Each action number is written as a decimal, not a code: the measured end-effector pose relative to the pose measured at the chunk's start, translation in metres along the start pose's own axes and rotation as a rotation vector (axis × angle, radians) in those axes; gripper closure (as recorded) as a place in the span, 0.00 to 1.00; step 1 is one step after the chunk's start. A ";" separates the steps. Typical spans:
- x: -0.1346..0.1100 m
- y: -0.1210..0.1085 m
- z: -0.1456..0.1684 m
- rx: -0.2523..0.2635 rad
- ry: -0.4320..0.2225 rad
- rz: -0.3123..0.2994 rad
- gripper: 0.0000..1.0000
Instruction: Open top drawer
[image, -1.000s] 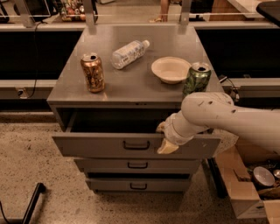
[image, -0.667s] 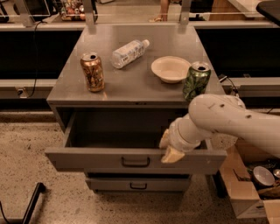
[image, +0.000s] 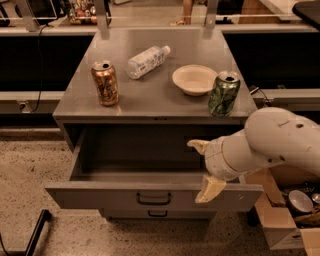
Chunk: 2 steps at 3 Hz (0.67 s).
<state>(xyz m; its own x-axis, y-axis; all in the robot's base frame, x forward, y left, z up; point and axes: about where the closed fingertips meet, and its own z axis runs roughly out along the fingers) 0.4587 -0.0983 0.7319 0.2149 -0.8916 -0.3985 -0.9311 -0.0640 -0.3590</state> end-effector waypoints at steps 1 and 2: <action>-0.001 -0.002 0.002 -0.008 0.007 -0.005 0.00; 0.002 -0.015 0.002 -0.036 0.041 -0.010 0.18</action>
Offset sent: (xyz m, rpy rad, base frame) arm 0.0341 -0.0026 0.0075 -0.1096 0.0535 0.0121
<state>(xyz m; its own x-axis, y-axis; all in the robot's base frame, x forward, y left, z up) 0.4732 -0.0982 0.7351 0.2124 -0.9086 -0.3596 -0.9391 -0.0881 -0.3322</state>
